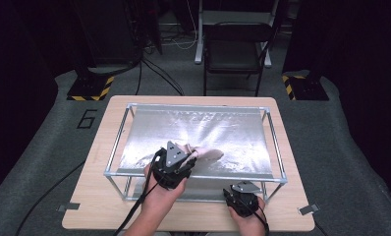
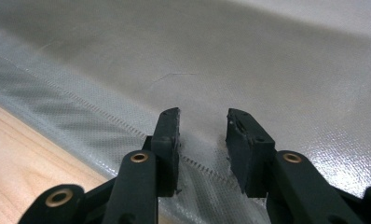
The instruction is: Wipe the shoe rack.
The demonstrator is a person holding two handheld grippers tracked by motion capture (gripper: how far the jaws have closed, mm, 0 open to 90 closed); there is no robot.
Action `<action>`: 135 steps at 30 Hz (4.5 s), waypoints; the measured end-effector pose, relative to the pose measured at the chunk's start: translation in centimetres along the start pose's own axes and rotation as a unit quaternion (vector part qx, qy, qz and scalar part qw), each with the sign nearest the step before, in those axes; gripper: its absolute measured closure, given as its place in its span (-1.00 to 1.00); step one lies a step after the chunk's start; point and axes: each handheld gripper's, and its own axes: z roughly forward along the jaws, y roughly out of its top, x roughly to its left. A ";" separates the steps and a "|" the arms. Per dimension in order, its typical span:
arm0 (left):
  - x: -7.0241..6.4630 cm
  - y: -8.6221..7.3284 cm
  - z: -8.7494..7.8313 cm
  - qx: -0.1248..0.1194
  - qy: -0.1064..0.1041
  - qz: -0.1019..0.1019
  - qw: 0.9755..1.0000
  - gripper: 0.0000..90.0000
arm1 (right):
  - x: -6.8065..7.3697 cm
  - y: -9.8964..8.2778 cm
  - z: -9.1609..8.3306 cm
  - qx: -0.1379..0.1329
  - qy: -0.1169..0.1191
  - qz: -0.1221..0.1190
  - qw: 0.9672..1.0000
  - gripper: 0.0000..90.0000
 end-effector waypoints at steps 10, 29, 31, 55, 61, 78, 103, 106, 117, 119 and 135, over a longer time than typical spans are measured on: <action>-0.2 0.3 0.2 -0.011 -0.008 0.000 1.000 0.41 | -0.1 0.0 0.0 0.000 -0.001 -0.007 1.000 0.44; 3.9 -1.7 -4.8 -0.049 0.007 -0.033 0.998 0.05 | 0.0 0.0 0.0 0.000 0.000 -0.002 1.000 0.44; 4.1 -1.9 -4.7 -0.047 -0.002 -0.036 0.998 0.13 | 0.0 0.0 0.0 -0.001 0.000 -0.001 1.000 0.44; 1.8 -0.8 -1.8 -0.014 -0.030 -0.007 0.999 0.46 | 0.0 0.0 0.0 0.000 0.001 -0.001 1.000 0.44; 2.7 -0.7 -3.4 -0.038 -0.019 -0.017 0.999 0.18 | 0.0 0.0 0.0 0.000 0.001 0.000 1.000 0.44; 6.5 -3.2 -5.6 -0.035 0.035 -0.061 0.997 -0.01 | 0.0 0.0 0.0 0.001 -0.001 -0.002 1.000 0.44; 6.2 -4.9 -5.1 -0.043 0.064 -0.054 0.996 -0.02 | -1.1 0.3 0.0 -0.008 0.013 -0.067 0.998 0.27; 6.2 -4.9 -5.1 -0.045 0.065 -0.055 0.995 -0.01 | -1.0 0.4 -0.2 -0.008 0.027 -0.093 0.995 0.27; 6.2 -4.9 -5.0 -0.045 0.064 -0.056 0.995 -0.01 | 0.2 0.8 -0.3 -0.041 0.137 -0.181 0.973 0.29; 6.3 -4.9 -5.1 -0.043 0.062 -0.056 0.996 -0.01 | 0.5 0.8 -0.4 -0.042 0.155 -0.194 0.968 0.29; 6.2 -4.9 -5.1 -0.042 0.055 -0.059 0.996 -0.01 | 1.6 2.4 -2.7 -0.016 0.249 -0.254 0.934 0.34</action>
